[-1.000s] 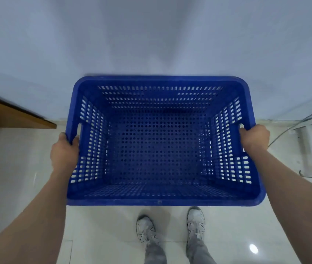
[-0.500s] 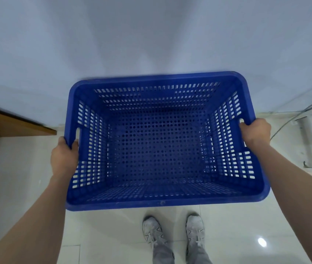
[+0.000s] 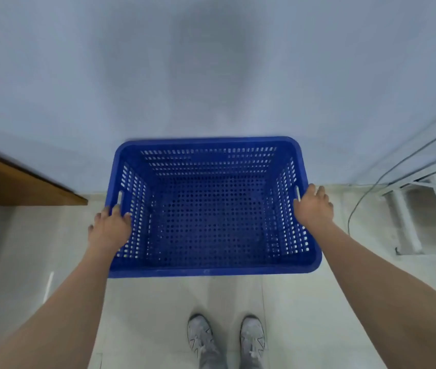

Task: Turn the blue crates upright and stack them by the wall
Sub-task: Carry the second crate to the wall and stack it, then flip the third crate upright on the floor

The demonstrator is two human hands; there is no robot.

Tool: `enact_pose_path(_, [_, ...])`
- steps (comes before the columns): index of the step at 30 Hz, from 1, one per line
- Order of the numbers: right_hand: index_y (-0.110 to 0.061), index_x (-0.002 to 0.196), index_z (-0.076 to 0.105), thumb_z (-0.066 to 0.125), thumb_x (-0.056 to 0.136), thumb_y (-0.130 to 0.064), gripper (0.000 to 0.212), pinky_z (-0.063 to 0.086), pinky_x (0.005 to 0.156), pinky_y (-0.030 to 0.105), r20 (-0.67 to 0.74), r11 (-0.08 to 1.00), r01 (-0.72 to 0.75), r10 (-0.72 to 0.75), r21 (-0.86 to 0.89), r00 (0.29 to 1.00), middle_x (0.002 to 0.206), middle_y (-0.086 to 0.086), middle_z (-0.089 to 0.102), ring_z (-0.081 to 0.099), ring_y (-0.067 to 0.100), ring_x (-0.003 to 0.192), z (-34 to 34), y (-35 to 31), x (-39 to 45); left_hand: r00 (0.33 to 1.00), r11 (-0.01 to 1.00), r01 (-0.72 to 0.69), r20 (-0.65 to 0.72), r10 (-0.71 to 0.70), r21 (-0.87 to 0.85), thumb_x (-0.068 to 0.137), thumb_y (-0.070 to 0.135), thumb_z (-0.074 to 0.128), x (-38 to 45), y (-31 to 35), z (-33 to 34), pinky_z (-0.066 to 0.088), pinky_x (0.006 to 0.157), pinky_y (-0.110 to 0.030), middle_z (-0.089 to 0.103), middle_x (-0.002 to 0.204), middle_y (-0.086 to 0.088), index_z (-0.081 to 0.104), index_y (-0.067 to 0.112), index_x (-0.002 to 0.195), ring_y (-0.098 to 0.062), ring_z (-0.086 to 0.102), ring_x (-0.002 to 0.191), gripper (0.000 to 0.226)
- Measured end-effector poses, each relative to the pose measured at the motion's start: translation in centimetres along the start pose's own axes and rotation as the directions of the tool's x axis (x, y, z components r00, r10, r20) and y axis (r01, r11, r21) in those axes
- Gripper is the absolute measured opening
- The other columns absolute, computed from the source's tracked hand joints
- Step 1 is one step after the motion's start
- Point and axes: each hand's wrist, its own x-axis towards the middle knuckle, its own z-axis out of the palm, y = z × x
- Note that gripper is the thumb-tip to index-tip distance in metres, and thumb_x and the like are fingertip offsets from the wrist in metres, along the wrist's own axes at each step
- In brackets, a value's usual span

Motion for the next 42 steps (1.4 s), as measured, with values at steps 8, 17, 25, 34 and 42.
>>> enact_pose_path(8, [-0.013,0.156,0.01,0.026,0.102,-0.042,0.063,0.013,0.121,0.045,0.078,0.966,0.246,-0.239,-0.084,0.968,0.163,0.009,0.008,0.013,0.028,0.149,-9.3,-0.4,-11.5,0.982,0.98,-0.185,0.04,0.183,0.076,0.101,0.047,0.017,-12.7,4.5,-8.1,0.016,0.117,-0.059,0.015,0.165,0.001,0.022,0.021,0.156,-0.024,0.011,0.152,0.06])
enact_pose_path(17, [-0.016,0.156,0.009,0.023,0.1,-0.049,0.066,0.008,0.122,0.046,-0.058,0.983,0.185,-0.185,-0.009,0.981,0.164,0.006,0.008,0.01,0.026,0.15,-15.9,5.5,-29.8,0.893,0.892,-0.448,0.088,0.442,0.067,0.103,0.051,0.012,-29.4,7.9,-11.7,0.008,0.12,-0.059,0.005,0.167,0.001,0.013,0.018,0.158,-0.025,0.002,0.154,0.065])
enact_pose_path(25, [-0.018,0.156,0.009,0.025,0.1,-0.049,0.066,0.004,0.122,0.046,-0.095,0.993,-0.087,0.094,0.083,0.991,0.164,0.005,0.008,0.008,0.024,0.151,-13.9,15.9,-48.5,0.654,0.63,-0.756,0.181,0.734,0.177,0.103,0.047,0.012,-45.1,10.9,-7.7,0.006,0.121,-0.059,0.002,0.167,0.002,0.009,0.019,0.159,-0.025,0.0,0.154,0.062])
enact_pose_path(34, [-0.016,0.156,-0.002,0.022,0.101,-0.048,0.068,0.004,0.122,0.045,-0.031,0.83,-0.522,0.537,0.199,0.843,0.164,0.006,0.003,0.005,0.023,0.151,-8.2,33.9,-69.1,0.287,0.238,-0.955,0.366,0.885,0.175,0.102,0.048,0.014,-65.5,15.1,0.6,0.008,0.12,-0.057,0.006,0.167,0.0,0.012,0.018,0.158,-0.025,0.004,0.153,0.063])
enact_pose_path(42, [-0.017,0.157,-0.002,0.022,0.1,-0.052,0.071,0.005,0.122,0.044,0.058,0.574,-0.747,0.779,0.336,0.625,0.164,0.005,0.001,0.004,0.023,0.152,-2.5,45.9,-83.4,0.05,-0.047,-0.981,0.484,0.874,0.187,0.103,0.048,0.016,-82.1,17.8,8.1,0.007,0.12,-0.056,0.006,0.167,0.001,0.013,0.019,0.158,-0.024,0.004,0.153,0.062])
